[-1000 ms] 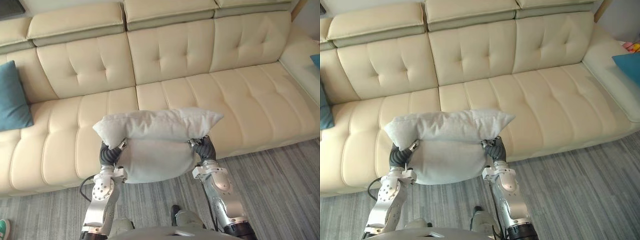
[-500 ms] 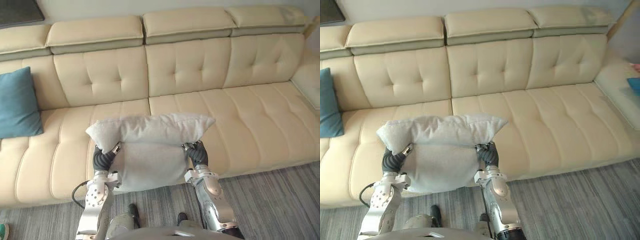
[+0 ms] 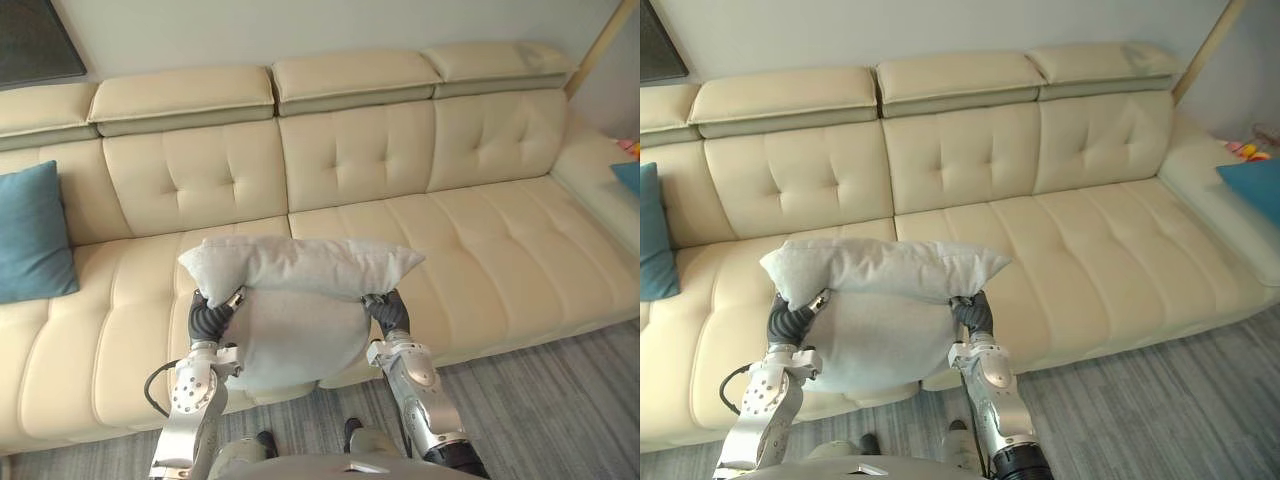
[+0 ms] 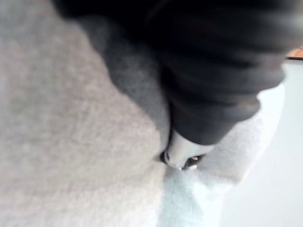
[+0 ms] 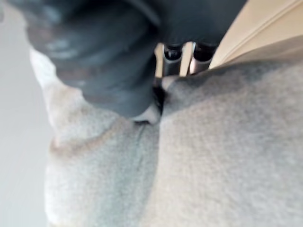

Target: Pick up cushions and gather them together orderly.

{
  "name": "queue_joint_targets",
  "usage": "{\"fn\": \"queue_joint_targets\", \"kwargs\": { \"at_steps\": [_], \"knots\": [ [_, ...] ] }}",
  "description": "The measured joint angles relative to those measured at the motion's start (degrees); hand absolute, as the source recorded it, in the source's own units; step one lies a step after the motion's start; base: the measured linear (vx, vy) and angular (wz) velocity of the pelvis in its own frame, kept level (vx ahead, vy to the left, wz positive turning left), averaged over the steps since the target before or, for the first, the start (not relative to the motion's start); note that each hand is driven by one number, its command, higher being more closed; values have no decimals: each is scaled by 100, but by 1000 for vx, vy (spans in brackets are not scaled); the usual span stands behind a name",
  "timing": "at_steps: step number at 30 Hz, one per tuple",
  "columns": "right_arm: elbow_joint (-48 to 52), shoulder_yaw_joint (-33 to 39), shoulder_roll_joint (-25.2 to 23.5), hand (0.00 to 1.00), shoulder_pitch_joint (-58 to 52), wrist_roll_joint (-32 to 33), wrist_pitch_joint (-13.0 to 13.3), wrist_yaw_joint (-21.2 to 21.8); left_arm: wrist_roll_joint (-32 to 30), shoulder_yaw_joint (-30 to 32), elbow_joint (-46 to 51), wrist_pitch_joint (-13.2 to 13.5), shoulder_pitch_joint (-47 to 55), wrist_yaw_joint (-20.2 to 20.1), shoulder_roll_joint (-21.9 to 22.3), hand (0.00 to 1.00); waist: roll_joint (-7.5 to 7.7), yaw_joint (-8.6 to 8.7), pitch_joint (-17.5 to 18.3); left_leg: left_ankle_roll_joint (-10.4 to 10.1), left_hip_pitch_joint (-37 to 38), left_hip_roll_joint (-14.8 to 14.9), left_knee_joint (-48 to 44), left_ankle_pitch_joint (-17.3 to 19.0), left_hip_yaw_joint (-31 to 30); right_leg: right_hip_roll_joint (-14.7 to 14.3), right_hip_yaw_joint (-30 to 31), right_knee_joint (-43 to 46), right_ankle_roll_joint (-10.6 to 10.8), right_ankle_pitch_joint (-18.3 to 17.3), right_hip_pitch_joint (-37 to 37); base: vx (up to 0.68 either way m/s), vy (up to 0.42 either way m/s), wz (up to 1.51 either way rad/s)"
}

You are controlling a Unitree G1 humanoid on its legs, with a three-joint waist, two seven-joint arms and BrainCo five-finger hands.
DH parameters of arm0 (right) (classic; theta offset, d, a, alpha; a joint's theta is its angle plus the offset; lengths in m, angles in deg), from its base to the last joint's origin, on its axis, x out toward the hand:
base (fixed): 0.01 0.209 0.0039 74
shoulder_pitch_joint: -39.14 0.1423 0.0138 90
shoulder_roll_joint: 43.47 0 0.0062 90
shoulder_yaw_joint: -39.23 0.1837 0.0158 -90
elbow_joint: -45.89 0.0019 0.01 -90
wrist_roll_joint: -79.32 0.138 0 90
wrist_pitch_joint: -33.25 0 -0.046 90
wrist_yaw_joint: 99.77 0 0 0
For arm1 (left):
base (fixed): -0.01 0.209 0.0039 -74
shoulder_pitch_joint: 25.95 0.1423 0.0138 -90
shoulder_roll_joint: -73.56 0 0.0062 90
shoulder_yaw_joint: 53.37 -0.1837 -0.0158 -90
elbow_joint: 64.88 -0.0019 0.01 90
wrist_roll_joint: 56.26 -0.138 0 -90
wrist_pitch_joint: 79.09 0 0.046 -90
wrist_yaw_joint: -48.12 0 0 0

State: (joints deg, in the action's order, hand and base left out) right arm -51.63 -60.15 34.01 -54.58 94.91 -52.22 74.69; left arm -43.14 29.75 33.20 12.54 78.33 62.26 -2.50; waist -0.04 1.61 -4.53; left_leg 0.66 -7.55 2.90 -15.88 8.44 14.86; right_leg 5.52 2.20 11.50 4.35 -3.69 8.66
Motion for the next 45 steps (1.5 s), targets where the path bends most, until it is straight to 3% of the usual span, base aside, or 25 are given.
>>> {"fn": "queue_joint_targets", "kwargs": {
  "at_steps": [3,15,19,23,30,33,36,41,45],
  "knots": [
    [87,36,0,100,-12,-2,-3,-1,3,-8,0,-8,0,-42,3,100,-15,-18,16,-18,-46,98,-1,-52,-160,-101,-165,-513,0,289,-278,80,-42,13],
    [422,159,-30,100,76,-22,-4,-91,-10,-45,-69,-12,-183,-51,-36,100,-1,-75,52,1,71,-69,547,-357,-322,-64,-302,-957,-35,440,-446,33,-10,9],
    [342,14,-50,100,930,-78,2,-480,-276,83,-596,-6,-1050,457,-191,100,-22,-98,36,-23,-151,-85,835,-655,-318,-80,-300,-1019,-98,593,-125,-82,-31,0],
    [-45,-110,-86,100,2782,-494,34,-1327,-288,273,-1136,-2,-2529,1320,-339,100,-145,-150,-226,-24,-755,-38,946,-998,-256,-99,-284,-903,-98,854,606,-183,-13,-4],
    [-26,268,-222,100,4511,-1124,138,-2350,-325,416,-1428,111,-4649,2021,-610,100,-391,-321,-484,-223,-1358,-26,1609,-1600,-339,-79,-472,-329,-213,737,1689,-107,-31,15],
    [-13,585,-181,100,5163,-1154,139,-2501,-320,336,-2005,190,-5728,2056,-1006,100,-466,-362,-551,-372,-1823,68,1838,-1861,-175,-86,-584,-71,-215,731,2334,-82,-68,21],
    [-36,917,-22,100,5735,-1119,135,-2575,-314,242,-2534,192,-6716,1870,-1272,100,-540,-390,-686,-344,-2284,81,2027,-2193,-105,-83,-607,218,-235,718,2988,-46,-40,8],
    [-1028,1428,363,100,7142,-762,130,-2600,-52,277,-3631,171,-8205,1578,-1378,100,-604,-372,-964,-475,-3065,83,2029,-2518,-61,-60,-616,417,-270,738,3841,8,-16,6],
    [-1446,1407,637,100,7802,-444,130,-2624,32,475,-3934,158,-8827,1516,-1383,100,-611,-381,-1190,-650,-3466,112,2034,-2707,-62,-69,-634,514,-295,748,4262,49,-14,9]
  ]
}}
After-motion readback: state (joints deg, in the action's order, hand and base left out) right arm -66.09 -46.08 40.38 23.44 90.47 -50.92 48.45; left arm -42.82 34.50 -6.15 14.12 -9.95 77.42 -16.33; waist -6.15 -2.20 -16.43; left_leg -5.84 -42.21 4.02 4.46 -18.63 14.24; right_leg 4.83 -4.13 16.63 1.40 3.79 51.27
